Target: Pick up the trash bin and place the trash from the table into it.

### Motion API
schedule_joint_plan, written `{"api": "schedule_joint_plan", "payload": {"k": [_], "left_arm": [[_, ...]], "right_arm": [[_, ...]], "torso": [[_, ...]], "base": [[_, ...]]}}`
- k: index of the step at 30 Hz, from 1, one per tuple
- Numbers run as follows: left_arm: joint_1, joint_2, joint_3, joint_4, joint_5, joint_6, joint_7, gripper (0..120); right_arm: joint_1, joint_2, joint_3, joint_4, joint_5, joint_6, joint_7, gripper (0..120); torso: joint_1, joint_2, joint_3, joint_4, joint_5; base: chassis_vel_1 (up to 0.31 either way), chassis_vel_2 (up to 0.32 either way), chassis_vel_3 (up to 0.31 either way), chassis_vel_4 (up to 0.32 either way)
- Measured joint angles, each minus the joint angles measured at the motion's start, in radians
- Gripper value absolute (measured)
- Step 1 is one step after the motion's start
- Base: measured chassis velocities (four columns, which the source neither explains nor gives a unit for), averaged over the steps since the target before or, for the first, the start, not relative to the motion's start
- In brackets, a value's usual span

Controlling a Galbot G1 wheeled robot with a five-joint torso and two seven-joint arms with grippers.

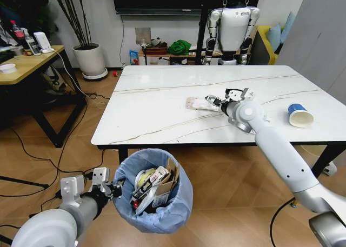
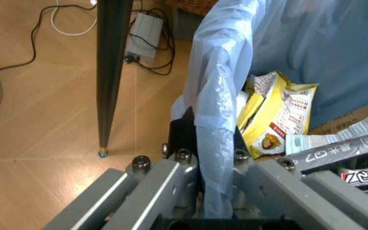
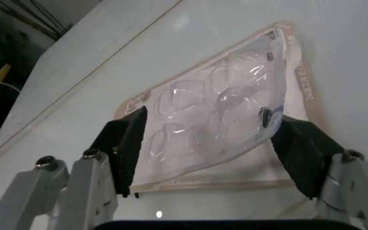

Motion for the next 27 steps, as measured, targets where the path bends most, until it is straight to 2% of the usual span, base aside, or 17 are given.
{"api": "schedule_joint_plan", "payload": {"k": [2,6,8,15,17,18,27], "left_arm": [[-0.001,0.0,0.0,0.0,0.0,0.0,0.0,0],[-0.005,0.0,0.0,0.0,0.002,0.0,0.006,0],[-0.005,0.0,0.0,0.0,0.005,0.0,0.009,0],[-0.01,-0.005,0.003,0.002,0.019,0.0,0.016,0],[-0.01,-0.006,0.003,0.002,0.02,0.0,0.016,0],[-0.01,-0.008,0.002,0.002,0.02,0.0,0.017,0],[-0.011,-0.009,-0.005,0.002,0.019,0.0,0.017,0]], "right_arm": [[0.0,0.002,0.0,-0.003,-0.003,0.0,0.0,60],[0.001,0.004,0.0,-0.008,-0.01,0.0,0.0,40],[0.001,0.003,0.0,-0.008,-0.011,0.001,0.0,36],[0.003,0.001,-0.001,-0.006,-0.013,0.006,-0.001,9],[0.003,0.0,-0.002,-0.006,-0.014,0.007,-0.001,8],[0.001,-0.003,-0.005,-0.003,-0.015,0.008,-0.001,0],[0.002,-0.012,-0.005,0.027,-0.021,0.012,-0.001,0]], "torso": [[0.0,0.0,0.0,0.0,0.0],[0.0,0.0,0.0,0.0001,0.0],[0.0,0.0,0.0,0.0,0.0],[0.0,0.0,0.0,0.0001,0.0],[0.0,0.0,0.0,0.0001,0.0],[0.0,0.0,0.0,0.0001,0.0],[0.0,0.0,0.0,0.0003,0.0002]], "base": [[0.0,0.0,0.0,0.0],[0.0,0.0,0.0,0.0],[0.0,0.0,0.0,0.0],[0.0,0.0,0.0,0.0],[0.0,0.0,0.0,0.0],[0.0,0.0,0.0,0.0],[0.0,0.0,0.0,0.0]]}}
